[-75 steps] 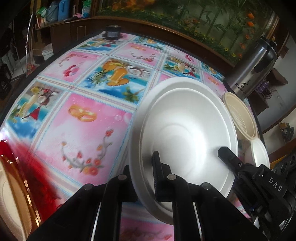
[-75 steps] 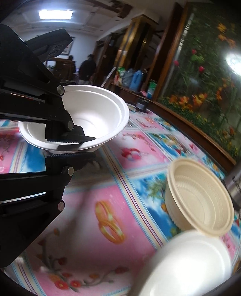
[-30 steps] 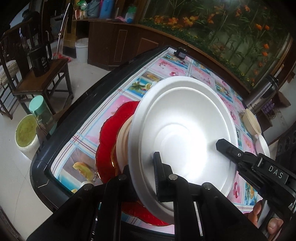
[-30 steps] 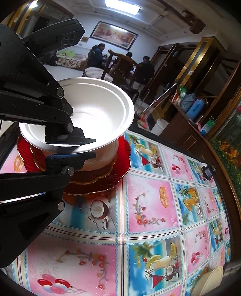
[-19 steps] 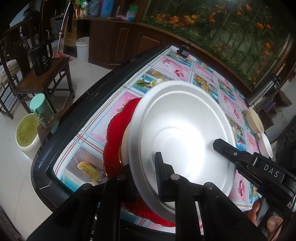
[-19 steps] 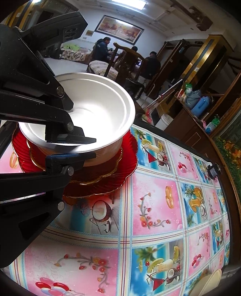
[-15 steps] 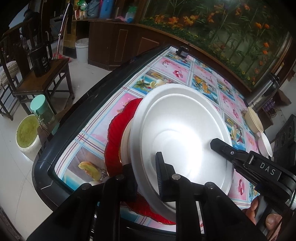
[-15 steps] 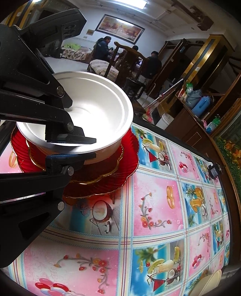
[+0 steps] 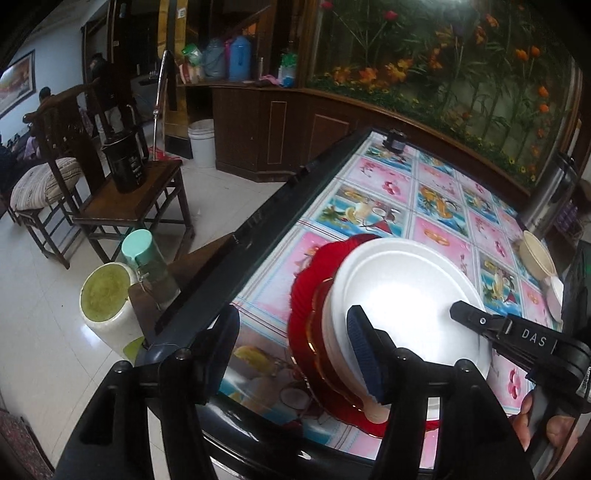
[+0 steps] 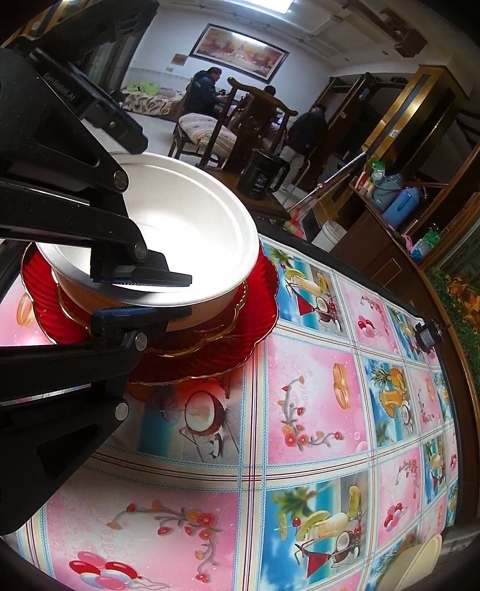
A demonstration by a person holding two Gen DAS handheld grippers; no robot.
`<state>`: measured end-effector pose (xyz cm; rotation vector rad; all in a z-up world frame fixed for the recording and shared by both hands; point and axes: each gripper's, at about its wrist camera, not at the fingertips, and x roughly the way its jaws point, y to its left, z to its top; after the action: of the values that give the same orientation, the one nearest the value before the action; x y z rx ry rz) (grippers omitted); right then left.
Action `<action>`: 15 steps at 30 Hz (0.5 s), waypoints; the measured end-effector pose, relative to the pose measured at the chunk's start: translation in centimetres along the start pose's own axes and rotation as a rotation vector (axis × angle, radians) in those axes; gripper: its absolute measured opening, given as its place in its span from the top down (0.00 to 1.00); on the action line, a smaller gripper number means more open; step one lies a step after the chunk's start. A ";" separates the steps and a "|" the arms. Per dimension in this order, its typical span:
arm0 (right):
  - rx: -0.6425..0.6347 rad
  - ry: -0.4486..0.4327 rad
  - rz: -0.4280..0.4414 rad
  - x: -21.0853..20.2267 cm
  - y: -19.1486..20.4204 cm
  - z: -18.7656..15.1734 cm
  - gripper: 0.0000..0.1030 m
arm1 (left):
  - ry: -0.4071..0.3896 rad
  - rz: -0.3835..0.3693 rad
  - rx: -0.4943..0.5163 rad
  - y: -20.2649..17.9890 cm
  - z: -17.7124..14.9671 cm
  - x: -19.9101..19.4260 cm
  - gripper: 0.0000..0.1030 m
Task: Organize plates and bowls
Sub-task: 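Lift and carry the white plate with both grippers toward the plate stack, then lower the white plate onto the beige plate and open both grippers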
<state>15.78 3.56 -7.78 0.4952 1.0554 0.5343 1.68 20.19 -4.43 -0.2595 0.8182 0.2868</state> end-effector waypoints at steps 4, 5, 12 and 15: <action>0.005 -0.004 0.000 -0.2 0.1 -0.2 0.90 | -0.007 -0.001 -0.022 0.5 0.1 -0.1 0.41; 0.011 0.001 0.008 -0.2 0.0 -0.2 0.89 | -0.007 -0.002 -0.027 0.5 0.1 -0.1 0.41; -0.066 -0.018 -0.013 -1.0 1.2 -0.4 0.53 | -0.036 -0.012 -0.039 0.6 0.3 -0.9 0.41; -0.106 -0.045 -0.037 -1.7 1.7 -0.5 0.53 | -0.052 -0.013 -0.038 0.4 0.4 -1.5 0.41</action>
<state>14.38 3.83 -5.78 0.3921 0.9862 0.5404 0.79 20.50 -3.11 -0.2917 0.7605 0.2956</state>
